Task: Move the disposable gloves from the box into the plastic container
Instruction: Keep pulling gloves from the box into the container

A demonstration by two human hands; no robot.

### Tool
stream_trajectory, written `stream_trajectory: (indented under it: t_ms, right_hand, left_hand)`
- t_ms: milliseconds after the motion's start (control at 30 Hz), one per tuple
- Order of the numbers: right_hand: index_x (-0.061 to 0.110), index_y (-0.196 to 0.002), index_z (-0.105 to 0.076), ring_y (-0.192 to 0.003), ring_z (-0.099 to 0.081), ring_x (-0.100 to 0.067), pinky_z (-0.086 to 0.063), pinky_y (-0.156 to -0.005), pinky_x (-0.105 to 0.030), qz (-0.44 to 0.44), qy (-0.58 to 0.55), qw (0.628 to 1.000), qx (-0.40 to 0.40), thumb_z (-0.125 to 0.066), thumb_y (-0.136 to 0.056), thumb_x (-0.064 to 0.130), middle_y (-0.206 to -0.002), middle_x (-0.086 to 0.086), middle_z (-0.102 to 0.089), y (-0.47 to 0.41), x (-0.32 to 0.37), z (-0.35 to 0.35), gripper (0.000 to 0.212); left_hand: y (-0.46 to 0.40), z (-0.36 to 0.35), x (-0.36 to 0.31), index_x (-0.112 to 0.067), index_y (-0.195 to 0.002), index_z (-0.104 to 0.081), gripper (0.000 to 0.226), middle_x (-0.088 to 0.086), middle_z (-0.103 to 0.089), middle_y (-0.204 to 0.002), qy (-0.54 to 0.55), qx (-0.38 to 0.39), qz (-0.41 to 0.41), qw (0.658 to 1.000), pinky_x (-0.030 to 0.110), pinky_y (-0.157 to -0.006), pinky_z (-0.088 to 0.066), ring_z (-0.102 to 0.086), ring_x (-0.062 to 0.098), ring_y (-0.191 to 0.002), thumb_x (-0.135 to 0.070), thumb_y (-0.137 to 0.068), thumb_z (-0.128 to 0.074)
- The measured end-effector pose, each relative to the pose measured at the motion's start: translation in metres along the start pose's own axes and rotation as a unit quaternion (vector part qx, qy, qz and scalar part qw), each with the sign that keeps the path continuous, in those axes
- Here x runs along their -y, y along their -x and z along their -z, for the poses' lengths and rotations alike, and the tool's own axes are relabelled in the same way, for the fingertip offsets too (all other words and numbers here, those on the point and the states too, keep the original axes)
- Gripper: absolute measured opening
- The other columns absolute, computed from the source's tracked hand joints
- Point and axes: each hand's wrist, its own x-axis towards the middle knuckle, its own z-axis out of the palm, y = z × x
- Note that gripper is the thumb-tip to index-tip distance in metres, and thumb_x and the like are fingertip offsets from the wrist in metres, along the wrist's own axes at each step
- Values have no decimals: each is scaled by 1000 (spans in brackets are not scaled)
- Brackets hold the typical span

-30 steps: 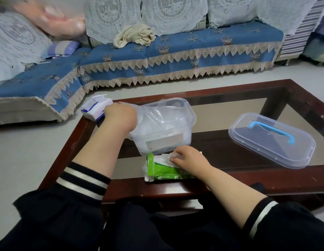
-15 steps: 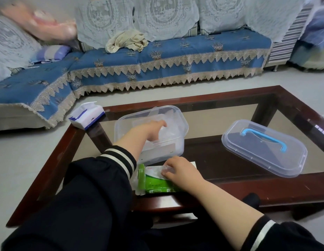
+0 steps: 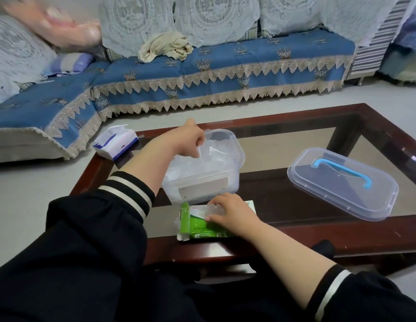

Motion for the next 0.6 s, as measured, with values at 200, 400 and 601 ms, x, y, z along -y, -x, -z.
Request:
stream_trajectory:
  t_ms: [200, 400, 601]
  right_hand:
    - [22, -99, -68, -104, -56, -17, -45, -87, -31, -19, -52, 998, -20, -70, -81, 33, -106, 3, -64, 2, 5, 3, 21]
    - [20, -94, -68, -98, -57, -16, -44, -80, -29, -28, -56, 997, -35, -69, -82, 34, -102, 2, -65, 4, 9, 3, 18]
    - [20, -94, -68, -99, -57, -16, -43, -79, -29, -34, -52, 997, -41, -67, -84, 34, -104, 2, -66, 6, 13, 3, 17]
  left_hand:
    - [28, 3, 1, -20, -97, -43, 18, 2, -47, -111, 75, -181, -30, 980, 44, -70, -50, -55, 26, -79, -7, -86, -51]
    - [43, -21, 7, -19, -109, -44, 31, 2, -38, -125, 54, -244, -27, 968, 34, -82, -48, -52, 23, -104, -20, -86, -65]
    - [41, -22, 6, -23, -145, -27, 64, 2, -22, -155, 494, -231, 34, 838, 31, -101, -38, -43, 11, -121, -17, -91, -62]
